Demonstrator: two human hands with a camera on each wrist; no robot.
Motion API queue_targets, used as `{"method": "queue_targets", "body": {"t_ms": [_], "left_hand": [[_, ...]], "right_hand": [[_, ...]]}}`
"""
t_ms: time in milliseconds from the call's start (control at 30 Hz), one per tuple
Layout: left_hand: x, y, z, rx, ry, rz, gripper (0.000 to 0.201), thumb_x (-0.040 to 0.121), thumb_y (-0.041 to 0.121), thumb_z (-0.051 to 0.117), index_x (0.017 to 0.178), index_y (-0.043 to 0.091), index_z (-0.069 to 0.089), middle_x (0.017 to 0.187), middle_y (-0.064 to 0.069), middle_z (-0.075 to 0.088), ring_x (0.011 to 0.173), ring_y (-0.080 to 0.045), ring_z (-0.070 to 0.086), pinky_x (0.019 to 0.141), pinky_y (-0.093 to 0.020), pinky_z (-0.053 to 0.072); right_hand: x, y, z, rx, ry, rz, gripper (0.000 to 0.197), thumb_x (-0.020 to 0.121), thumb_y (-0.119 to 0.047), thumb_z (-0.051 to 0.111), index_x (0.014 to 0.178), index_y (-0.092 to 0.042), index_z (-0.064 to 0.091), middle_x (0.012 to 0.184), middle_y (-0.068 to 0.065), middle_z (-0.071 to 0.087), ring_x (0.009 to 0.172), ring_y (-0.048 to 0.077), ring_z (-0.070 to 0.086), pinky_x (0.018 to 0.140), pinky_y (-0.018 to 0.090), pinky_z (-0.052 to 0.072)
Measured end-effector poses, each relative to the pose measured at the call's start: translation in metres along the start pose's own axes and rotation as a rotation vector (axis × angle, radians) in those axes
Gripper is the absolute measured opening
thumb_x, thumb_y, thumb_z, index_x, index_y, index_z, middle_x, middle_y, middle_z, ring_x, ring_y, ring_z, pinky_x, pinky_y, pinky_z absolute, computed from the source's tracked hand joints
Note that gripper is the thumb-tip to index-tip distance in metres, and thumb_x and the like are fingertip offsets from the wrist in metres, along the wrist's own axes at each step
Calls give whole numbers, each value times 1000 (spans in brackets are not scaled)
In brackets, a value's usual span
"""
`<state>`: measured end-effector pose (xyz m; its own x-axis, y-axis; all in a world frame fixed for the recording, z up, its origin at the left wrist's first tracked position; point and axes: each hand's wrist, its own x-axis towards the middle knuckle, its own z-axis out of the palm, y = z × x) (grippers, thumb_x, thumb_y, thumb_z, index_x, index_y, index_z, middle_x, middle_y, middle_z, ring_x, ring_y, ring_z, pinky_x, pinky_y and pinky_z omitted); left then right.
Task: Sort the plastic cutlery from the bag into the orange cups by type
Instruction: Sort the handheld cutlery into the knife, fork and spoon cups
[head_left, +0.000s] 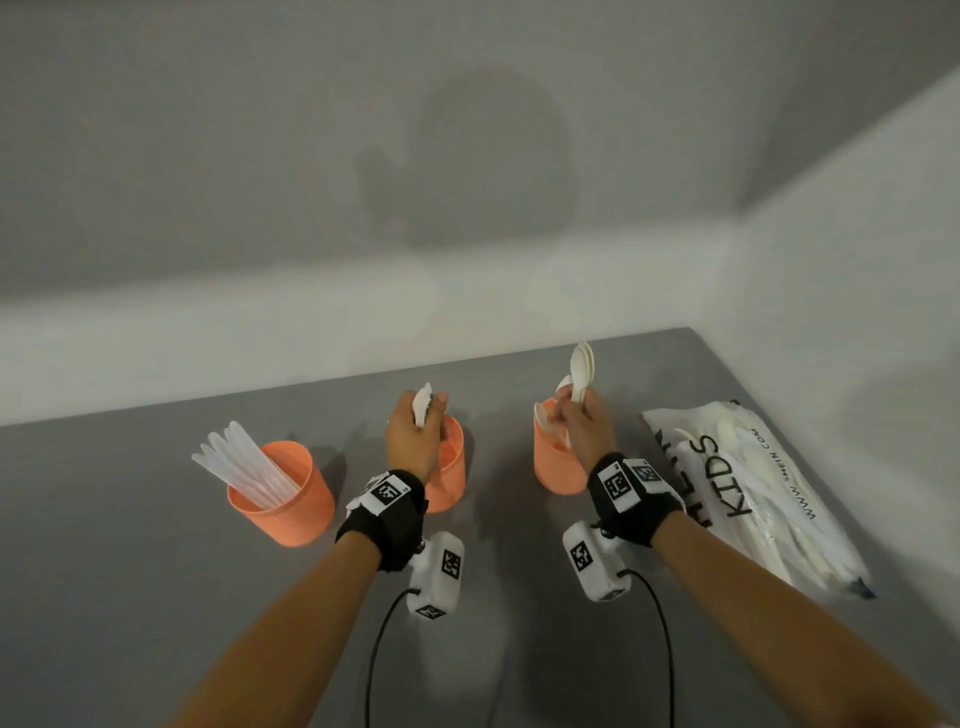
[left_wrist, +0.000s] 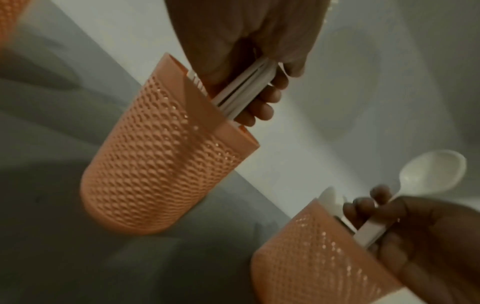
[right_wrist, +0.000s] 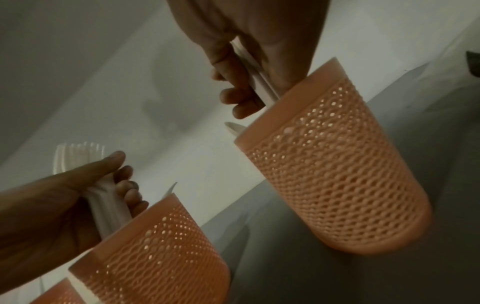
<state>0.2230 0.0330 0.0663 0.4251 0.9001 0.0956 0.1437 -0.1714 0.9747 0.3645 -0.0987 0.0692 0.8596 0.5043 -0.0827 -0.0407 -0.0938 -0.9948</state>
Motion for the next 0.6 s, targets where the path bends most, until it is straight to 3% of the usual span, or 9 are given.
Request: {"method": "queue_targets", "body": {"t_ms": [67,100,200,300,367,433,500,600], "left_hand": [[-2,-4,1,120,3,97,7,87,19,61,85,14,56,80,-8,60,76,-22,56,75,-31,45],[-2,-5,0,189,0,156,6,87,13,60,91,10,59,88,-10,60,82,-21,56,79,-30,44],[-2,-11,-4,410,-89,333,26,87,14,48,106,3,63,111,-14,59,100,-27,57,89,-27,41],[-1,-13,-5,559,-177,410,50,87,29,33,116,-2,60,123,-20,56,117,-36,51,101,-35,37],[-1,-9,-4,709,-215,405,67,86,42,21,130,-2,49,136,-21,47,133,-37,36,112,-44,25],[-1,-4,-4,834,-244,355,73,86,50,16,143,5,30,150,-16,31,142,-32,19,116,-45,11],[-2,2,-6,838,-238,314,73,87,51,16,147,11,17,155,-15,19,145,-30,10,117,-45,6],[-6,13,-12,750,-220,301,72,86,47,23,148,11,16,155,-16,16,145,-31,7,117,-41,7]], "right_hand": [[-1,2,3,-77,46,-50,13,86,-6,51,95,-14,52,74,-3,51,72,17,51,70,30,49],[-1,3,5,-123,80,-89,24,84,-9,52,108,-12,51,77,-6,51,75,16,52,77,35,48],[-2,4,4,-289,105,-271,54,77,-25,38,129,-11,46,110,0,55,101,18,52,92,31,40],[1,6,2,-491,49,-342,50,89,-15,32,138,-10,40,135,13,43,123,22,44,100,22,30],[4,6,-1,-566,-6,-324,50,92,-4,33,142,-8,33,147,14,34,138,24,30,111,25,23],[4,6,-4,-583,-56,-303,51,95,-8,30,145,-6,26,154,12,24,145,25,16,119,33,15],[0,4,-9,-561,-81,-313,57,90,-19,25,146,-5,25,155,12,22,146,25,14,120,35,12],[-11,-6,-17,-505,-73,-321,57,88,-18,27,143,-4,32,152,13,29,144,26,19,117,31,14]]}}
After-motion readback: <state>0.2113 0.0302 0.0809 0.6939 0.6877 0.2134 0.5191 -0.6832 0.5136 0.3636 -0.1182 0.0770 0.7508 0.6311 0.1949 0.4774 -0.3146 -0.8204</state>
